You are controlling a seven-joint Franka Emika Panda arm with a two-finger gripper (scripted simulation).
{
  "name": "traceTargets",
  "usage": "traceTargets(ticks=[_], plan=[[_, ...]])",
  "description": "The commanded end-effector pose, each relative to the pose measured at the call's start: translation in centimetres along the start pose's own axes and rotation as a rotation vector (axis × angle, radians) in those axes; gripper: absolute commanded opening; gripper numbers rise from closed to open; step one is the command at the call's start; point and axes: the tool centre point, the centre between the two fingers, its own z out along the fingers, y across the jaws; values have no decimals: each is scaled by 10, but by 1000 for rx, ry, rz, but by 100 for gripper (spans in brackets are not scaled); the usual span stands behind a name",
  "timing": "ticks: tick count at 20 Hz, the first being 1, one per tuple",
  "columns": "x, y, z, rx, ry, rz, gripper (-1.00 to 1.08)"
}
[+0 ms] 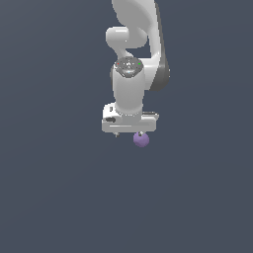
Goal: Pick up the object and move it to a goal position.
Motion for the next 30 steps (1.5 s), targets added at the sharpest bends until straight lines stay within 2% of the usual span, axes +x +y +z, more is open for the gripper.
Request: traceTargets(ticks=[1,9,17,24,30], plan=[[0,0,0,0,0,0,100],[-11,24,14,-17,-47,5,100],[-12,23,15,-17,-48,-16,100],[-16,14,20,-17,-45,-116,100],[-21,2,28,-17,-41,-266,100]])
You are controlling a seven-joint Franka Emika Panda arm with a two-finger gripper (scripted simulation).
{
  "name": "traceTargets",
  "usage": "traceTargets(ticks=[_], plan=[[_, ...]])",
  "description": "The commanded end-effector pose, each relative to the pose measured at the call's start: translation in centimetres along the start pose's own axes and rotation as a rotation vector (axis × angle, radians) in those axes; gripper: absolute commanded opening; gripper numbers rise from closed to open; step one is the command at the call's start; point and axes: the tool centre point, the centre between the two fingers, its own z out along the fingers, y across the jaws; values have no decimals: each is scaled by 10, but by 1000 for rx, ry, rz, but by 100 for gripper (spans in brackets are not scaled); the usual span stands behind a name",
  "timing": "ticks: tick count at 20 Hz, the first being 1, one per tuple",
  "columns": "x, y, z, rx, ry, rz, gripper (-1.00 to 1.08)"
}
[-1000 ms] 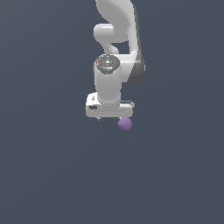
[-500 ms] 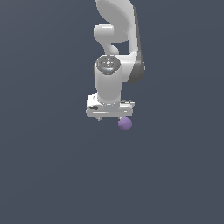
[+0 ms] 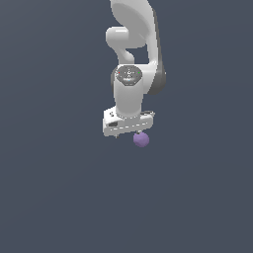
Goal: Pick up the object and move it to a goal position.
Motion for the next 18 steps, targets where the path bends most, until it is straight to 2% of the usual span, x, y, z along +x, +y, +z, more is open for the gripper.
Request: traceTargets(ticks=[1,18], plan=[[-1,-7,4,-2,3,-73,100],[-14,-58,29,-14,24,-619,100]])
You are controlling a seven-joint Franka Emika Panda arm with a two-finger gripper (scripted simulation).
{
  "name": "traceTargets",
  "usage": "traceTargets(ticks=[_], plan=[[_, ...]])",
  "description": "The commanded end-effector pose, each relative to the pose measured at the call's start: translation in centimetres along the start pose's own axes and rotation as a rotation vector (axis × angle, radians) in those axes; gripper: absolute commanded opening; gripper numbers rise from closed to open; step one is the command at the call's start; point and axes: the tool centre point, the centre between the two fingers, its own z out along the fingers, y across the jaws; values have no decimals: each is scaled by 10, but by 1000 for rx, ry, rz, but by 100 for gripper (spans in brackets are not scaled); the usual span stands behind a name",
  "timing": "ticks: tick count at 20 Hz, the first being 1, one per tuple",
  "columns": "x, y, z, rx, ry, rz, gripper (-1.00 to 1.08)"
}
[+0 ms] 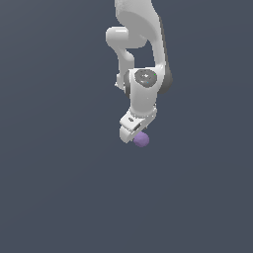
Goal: Pick up the object and move it to a goal position.
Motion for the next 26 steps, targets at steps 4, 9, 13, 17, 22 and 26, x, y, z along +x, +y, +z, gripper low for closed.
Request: traceTargets(ticks=[4,9,13,17,22,26], plan=[[3,-12,5,-3,6,-127,100],[5,-19,7,-5,9,-193,100],[6,-21,8,-6,10,-214,100],[6,-20,10,-6,10,-210,100],[5,-21,24,-5,10,-212,100],[5,-21,44,-5,10,-214,100]])
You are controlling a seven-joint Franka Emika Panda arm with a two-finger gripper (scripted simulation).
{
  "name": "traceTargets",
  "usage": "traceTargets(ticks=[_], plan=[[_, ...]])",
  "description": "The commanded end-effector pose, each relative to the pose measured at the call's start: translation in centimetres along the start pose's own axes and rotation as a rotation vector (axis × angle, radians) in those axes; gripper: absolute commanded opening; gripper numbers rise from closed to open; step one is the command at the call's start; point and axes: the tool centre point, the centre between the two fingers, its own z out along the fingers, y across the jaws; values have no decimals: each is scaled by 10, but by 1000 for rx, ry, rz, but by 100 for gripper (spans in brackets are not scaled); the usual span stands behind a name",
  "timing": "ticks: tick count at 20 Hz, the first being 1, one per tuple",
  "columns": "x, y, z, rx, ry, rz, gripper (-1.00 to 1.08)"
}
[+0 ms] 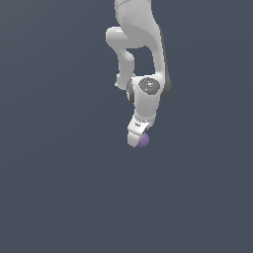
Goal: Pick up the object and move it to a goal position.
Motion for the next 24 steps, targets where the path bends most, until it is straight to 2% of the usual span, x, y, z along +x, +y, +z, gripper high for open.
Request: traceTargets(ticks=[1,7,8,19,24], plan=[[0,0,11,0,0,-1,100],[0,0,21,0,0,-2,100],[0,0,21,0,0,-2,-100],[0,1,20,-2,1,-2,-100],[-12,5,19,-2,1,-2,-100]])
